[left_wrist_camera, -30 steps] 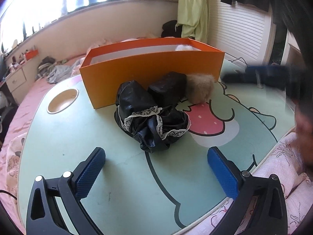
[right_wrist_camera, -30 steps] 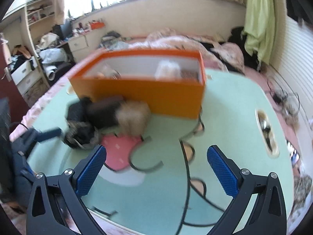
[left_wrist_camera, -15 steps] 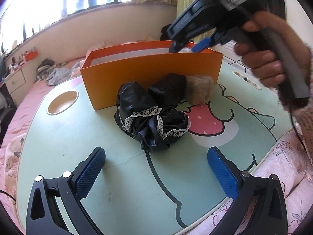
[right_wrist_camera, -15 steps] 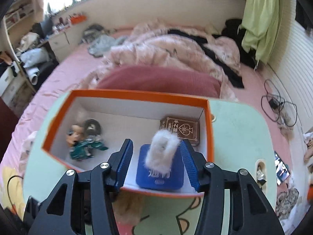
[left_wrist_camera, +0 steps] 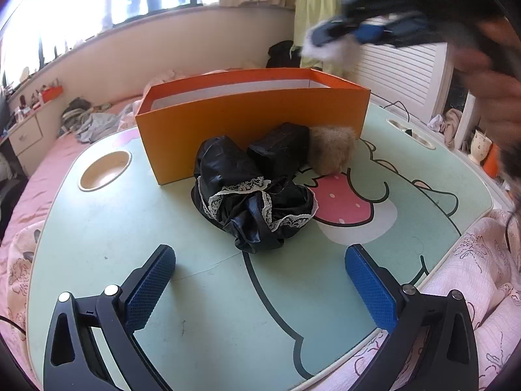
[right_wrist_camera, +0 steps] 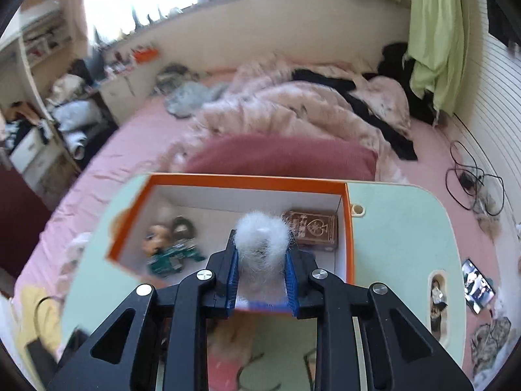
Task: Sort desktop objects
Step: 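Grasp the white fur piece inside the box with the right gripper, then carry the white fur piece out and set it beside the brown fur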
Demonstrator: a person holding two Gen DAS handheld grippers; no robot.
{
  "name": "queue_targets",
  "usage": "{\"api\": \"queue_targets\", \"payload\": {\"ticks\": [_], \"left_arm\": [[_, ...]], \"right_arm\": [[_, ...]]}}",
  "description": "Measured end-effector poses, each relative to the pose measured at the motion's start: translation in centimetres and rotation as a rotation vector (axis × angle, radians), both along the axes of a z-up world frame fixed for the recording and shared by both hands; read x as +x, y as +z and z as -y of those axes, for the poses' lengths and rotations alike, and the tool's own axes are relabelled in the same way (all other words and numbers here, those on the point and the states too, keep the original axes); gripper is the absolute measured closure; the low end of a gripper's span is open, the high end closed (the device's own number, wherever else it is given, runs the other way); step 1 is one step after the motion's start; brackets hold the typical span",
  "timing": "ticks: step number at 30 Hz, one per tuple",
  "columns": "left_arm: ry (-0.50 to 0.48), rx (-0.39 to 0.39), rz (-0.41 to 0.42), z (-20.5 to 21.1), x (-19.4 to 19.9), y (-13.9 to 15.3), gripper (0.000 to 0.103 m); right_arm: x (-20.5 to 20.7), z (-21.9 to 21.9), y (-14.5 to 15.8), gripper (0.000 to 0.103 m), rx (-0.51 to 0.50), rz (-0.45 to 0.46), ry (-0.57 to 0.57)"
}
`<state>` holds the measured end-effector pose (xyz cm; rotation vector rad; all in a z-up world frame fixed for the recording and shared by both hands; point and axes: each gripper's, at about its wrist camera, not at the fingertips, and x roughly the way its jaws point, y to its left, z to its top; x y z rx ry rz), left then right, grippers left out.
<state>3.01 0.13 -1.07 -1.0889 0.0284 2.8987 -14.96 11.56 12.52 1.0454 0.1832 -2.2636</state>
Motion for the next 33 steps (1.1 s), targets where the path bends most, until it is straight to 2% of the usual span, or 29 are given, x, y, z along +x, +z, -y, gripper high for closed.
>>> {"api": "queue_targets", "payload": {"ticks": [3, 9, 13, 15, 16, 17, 19, 22, 27, 31, 33], "left_arm": [[-0.001, 0.001, 0.0, 0.1, 0.0, 0.0, 0.0], [-0.001, 0.0, 0.0, 0.2, 0.0, 0.0, 0.0], [-0.001, 0.0, 0.0, 0.3, 0.0, 0.0, 0.0], [-0.001, 0.001, 0.0, 0.3, 0.0, 0.0, 0.0], [-0.001, 0.001, 0.0, 0.3, 0.0, 0.0, 0.0], [-0.001, 0.001, 0.0, 0.3, 0.0, 0.0, 0.0], [-0.001, 0.0, 0.0, 0.3, 0.0, 0.0, 0.0], [-0.001, 0.0, 0.0, 0.3, 0.0, 0.0, 0.0], [0.0, -0.003, 0.002, 0.3, 0.0, 0.0, 0.0], [0.003, -0.003, 0.003, 0.4, 0.2, 0.1, 0.0], [0.003, -0.002, 0.003, 0.5, 0.2, 0.1, 0.0]], "right_arm": [[2.0, -1.7, -0.5, 0.078, -0.009, 0.022, 0.034], [3.0, -2.5, -7.1, 0.078, 0.086, 0.095, 0.01], [2.4, -2.7, -8.7, 0.073, 0.067, 0.12, -0.051], [2.7, -3.2, -8.4, 0.065, 0.03, 0.102, -0.062], [3.1, -3.4, -8.0, 0.051, 0.017, 0.082, -0.067], [3.7, -3.9, -7.6, 0.031, 0.006, 0.048, -0.08], [4.9, -4.8, -7.1, 0.018, -0.009, -0.015, -0.097], [6.6, -5.2, -7.5, 0.018, 0.038, -0.056, -0.083], [6.9, -4.4, -10.0, 0.017, 0.14, 0.008, -0.033], [6.7, -3.7, -10.6, 0.0, 0.189, 0.007, -0.016], [6.5, -3.7, -10.8, 0.0, 0.188, 0.009, -0.013]]}}
